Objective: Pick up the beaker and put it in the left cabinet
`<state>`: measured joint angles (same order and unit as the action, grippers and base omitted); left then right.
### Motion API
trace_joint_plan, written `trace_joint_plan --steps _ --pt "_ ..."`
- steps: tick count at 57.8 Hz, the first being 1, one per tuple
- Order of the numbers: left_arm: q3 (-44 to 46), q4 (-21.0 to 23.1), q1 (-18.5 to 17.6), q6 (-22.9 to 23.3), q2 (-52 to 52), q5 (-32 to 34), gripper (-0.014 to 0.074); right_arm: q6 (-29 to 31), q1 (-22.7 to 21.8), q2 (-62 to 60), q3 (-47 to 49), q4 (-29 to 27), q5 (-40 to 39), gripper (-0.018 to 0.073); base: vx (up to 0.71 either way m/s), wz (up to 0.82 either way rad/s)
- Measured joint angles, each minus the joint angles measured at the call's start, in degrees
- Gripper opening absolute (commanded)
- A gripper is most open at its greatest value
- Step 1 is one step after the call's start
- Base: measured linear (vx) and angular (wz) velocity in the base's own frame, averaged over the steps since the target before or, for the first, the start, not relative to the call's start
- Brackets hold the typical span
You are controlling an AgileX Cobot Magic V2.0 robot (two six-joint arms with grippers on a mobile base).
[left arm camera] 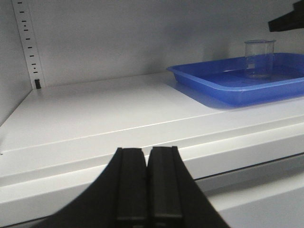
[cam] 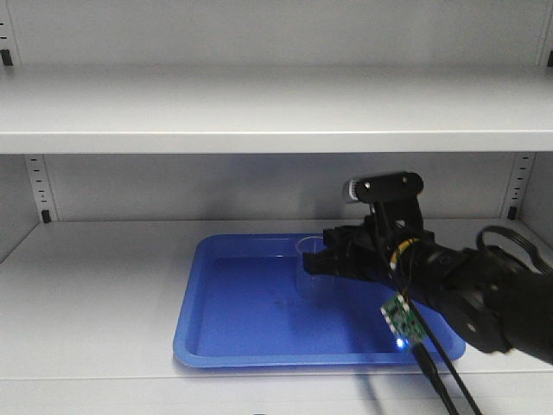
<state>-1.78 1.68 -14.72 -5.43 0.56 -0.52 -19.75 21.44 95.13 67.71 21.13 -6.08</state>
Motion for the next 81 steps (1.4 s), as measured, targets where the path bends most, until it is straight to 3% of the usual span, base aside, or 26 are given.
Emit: trace_joint_plan --steps 16,47,73,81 --pt "0.0 0.0 0.0 0.0 0.0 0.0 0.0001 0.0 0.0 -12.93 -16.69 -0.04 -3.85 -0.0006 0.0 0.0" --pt "0.0 0.0 0.0 0.0 0.0 0.0 0.0001 0.0 0.0 -51.96 -48.16 -0.04 -4.14 -0.0006 0.0 0.0" --pt "0.0 0.0 0.0 0.0 0.0 0.0 0.0001 0.0 -0.12 -58.96 -61.37 -0.31 -4.19 -0.0006 0.0 0.0" --pt "0.0 0.0 0.0 0.0 0.0 0.0 0.0001 -0.26 -3.22 -67.29 -66.3 -4.92 -3.75 -0.0006 0.0 0.0"
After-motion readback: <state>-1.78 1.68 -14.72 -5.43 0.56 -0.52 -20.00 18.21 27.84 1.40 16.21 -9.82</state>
